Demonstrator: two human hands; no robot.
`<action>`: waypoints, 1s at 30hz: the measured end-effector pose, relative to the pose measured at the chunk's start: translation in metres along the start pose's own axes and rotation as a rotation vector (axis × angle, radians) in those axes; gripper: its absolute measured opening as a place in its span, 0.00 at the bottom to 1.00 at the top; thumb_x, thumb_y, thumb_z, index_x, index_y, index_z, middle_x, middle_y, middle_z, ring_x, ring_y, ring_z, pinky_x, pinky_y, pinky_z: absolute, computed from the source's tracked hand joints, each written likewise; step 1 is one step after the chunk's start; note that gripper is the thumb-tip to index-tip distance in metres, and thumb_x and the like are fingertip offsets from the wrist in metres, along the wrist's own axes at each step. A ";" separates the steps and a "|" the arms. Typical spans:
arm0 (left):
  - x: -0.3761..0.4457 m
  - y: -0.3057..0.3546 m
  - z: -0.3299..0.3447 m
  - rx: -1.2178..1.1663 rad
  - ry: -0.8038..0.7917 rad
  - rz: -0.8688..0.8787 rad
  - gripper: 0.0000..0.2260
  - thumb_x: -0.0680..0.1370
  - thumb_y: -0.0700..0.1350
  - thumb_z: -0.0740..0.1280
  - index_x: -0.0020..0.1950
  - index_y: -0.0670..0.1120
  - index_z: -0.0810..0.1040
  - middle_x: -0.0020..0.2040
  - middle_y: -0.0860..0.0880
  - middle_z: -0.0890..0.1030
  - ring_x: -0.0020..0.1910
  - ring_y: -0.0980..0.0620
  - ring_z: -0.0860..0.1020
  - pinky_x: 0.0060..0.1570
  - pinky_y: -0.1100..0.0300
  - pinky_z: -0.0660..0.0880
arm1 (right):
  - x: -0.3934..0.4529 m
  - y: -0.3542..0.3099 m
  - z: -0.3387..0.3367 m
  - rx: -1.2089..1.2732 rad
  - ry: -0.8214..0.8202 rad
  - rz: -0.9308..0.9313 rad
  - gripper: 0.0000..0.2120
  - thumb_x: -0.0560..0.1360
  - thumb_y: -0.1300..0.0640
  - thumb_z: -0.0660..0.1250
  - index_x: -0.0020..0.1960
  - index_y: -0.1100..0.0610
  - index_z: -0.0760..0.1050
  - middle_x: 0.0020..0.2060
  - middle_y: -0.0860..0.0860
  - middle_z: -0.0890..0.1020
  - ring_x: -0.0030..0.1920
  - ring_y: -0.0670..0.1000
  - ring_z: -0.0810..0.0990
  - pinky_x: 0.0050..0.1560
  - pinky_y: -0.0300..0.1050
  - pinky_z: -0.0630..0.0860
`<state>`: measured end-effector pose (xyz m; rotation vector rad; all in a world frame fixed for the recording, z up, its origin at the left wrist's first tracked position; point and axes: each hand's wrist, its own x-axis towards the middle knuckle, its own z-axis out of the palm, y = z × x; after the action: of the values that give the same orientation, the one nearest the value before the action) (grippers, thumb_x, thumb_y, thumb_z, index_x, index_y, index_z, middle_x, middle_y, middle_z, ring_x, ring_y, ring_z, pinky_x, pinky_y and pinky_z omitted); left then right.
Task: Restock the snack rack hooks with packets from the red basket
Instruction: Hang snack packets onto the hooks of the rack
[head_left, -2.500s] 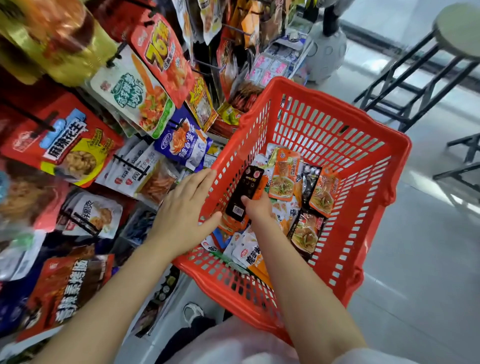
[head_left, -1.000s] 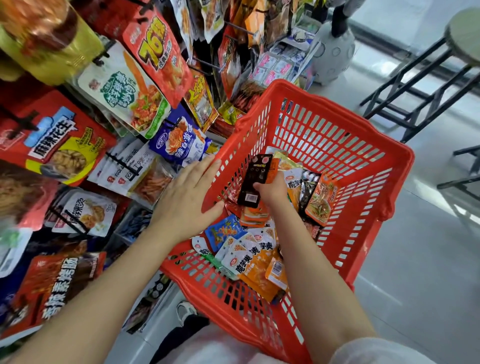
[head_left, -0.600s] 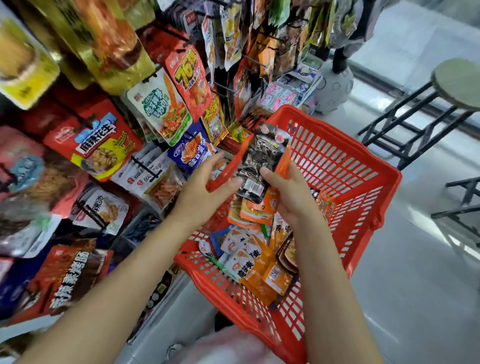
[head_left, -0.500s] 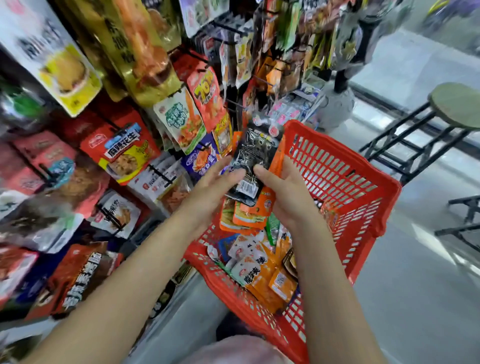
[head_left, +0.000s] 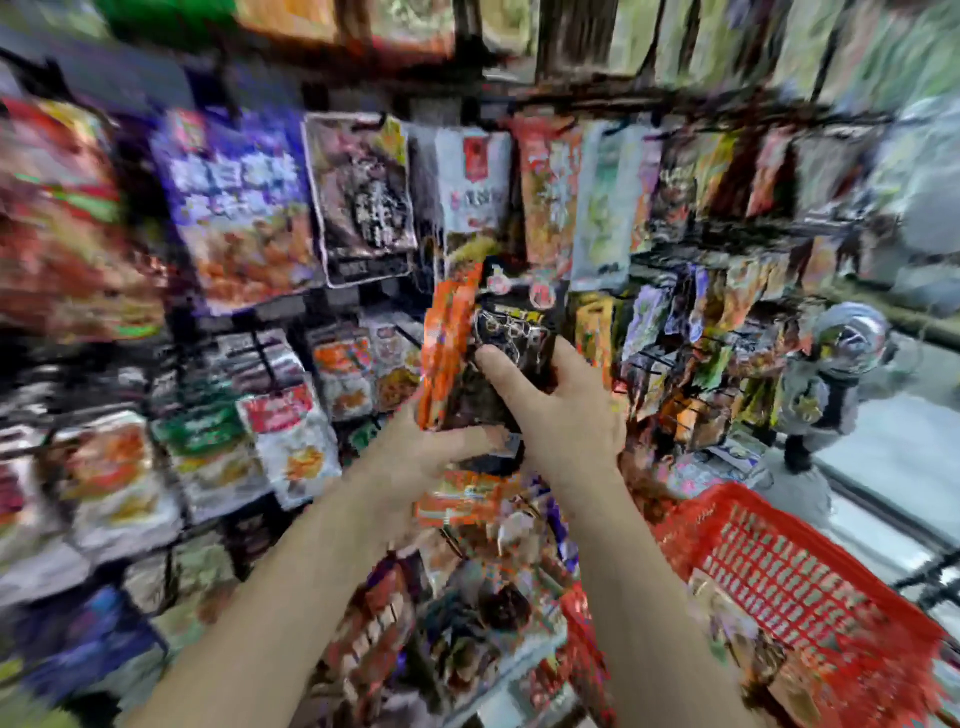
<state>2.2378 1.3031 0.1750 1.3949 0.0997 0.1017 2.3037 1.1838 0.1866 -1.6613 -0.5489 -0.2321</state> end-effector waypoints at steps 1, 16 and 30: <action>-0.011 0.012 -0.012 -0.004 0.059 0.025 0.11 0.74 0.38 0.75 0.55 0.45 0.80 0.37 0.51 0.87 0.36 0.58 0.85 0.41 0.61 0.81 | -0.001 -0.016 0.010 0.029 -0.021 -0.021 0.11 0.74 0.48 0.75 0.49 0.54 0.79 0.40 0.43 0.83 0.41 0.34 0.79 0.45 0.30 0.73; -0.075 0.122 -0.089 -0.067 0.304 0.390 0.11 0.78 0.45 0.71 0.56 0.59 0.76 0.43 0.55 0.87 0.42 0.52 0.86 0.44 0.50 0.82 | 0.007 -0.144 0.064 0.264 -0.056 -0.258 0.11 0.83 0.55 0.62 0.62 0.42 0.75 0.51 0.43 0.84 0.50 0.40 0.83 0.56 0.47 0.80; 0.013 0.184 -0.022 0.133 0.345 0.656 0.10 0.77 0.41 0.73 0.52 0.55 0.78 0.39 0.60 0.86 0.40 0.61 0.84 0.37 0.66 0.79 | 0.107 -0.141 0.026 0.265 -0.136 -0.271 0.15 0.79 0.49 0.69 0.65 0.48 0.76 0.53 0.43 0.83 0.54 0.44 0.82 0.60 0.49 0.79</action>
<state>2.2454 1.3577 0.3523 1.4866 -0.0713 0.8949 2.3252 1.2432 0.3539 -1.3495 -0.8714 -0.2339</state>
